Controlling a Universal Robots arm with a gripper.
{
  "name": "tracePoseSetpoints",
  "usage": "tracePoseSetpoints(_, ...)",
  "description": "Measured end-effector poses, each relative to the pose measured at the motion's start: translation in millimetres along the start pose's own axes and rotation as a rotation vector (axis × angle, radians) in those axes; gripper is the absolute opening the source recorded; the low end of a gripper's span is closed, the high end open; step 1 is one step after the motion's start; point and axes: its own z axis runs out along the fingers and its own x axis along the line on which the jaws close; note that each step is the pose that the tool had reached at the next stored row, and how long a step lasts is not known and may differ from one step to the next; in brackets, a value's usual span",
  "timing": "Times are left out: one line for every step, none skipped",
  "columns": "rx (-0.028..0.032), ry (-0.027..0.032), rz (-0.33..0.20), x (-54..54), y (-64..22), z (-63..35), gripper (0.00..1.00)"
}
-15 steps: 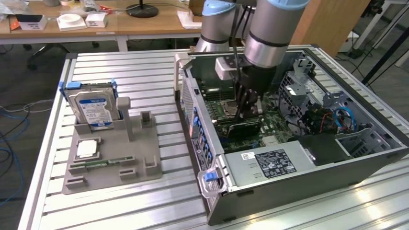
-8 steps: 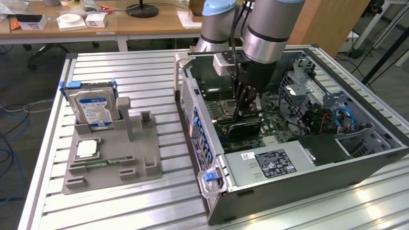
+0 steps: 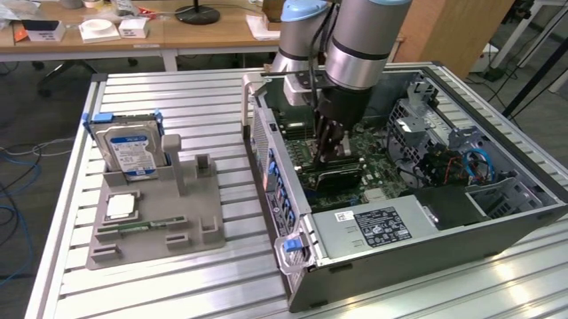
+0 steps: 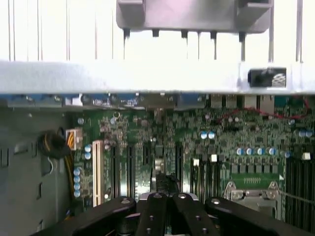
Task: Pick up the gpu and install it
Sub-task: 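Press down on the gpu until it lock into place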
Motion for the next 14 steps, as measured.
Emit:
tracePoseSetpoints(-0.0092,0.0001,0.001,-0.1,0.4,0.1,0.11)
tracePoseSetpoints(-0.0178,0.0002,0.003,-0.1,0.8,0.3,0.11)
tracePoseSetpoints(-0.0252,0.0003,0.004,-0.2,1.4,0.6,0.11)
tracePoseSetpoints(-0.0333,0.0005,0.005,-0.2,2.0,0.7,0.11)
tracePoseSetpoints(-0.038,0.0007,0.005,-0.1,4.0,0.8,0.11)
tracePoseSetpoints(-0.0381,0.0007,0.005,0.0,6.8,1.0,0.11)
tracePoseSetpoints(-0.0381,0.0004,0.006,-0.2,7.6,1.6,0.11)
tracePoseSetpoints(-0.0381,0.0012,0.009,-1.0,7.7,2.3,0.11)
tracePoseSetpoints(-0.0382,0.0011,0.013,-2.0,7.8,2.6,0.11)
tracePoseSetpoints(-0.0382,0.0016,0.015,-2.9,8.6,2.9,0.11)
tracePoseSetpoints(-0.0384,0.003,0.017,-3.6,9.7,3.2,0.11)
tracePoseSetpoints(-0.0386,0.0032,0.019,-3.9,11.1,3.4,0.11)
tracePoseSetpoints(-0.0385,0.003,0.023,-4.0,12.7,3.6,0.11)
tracePoseSetpoints(-0.0386,0.0028,0.027,-4.1,14.1,3.7,0.11)
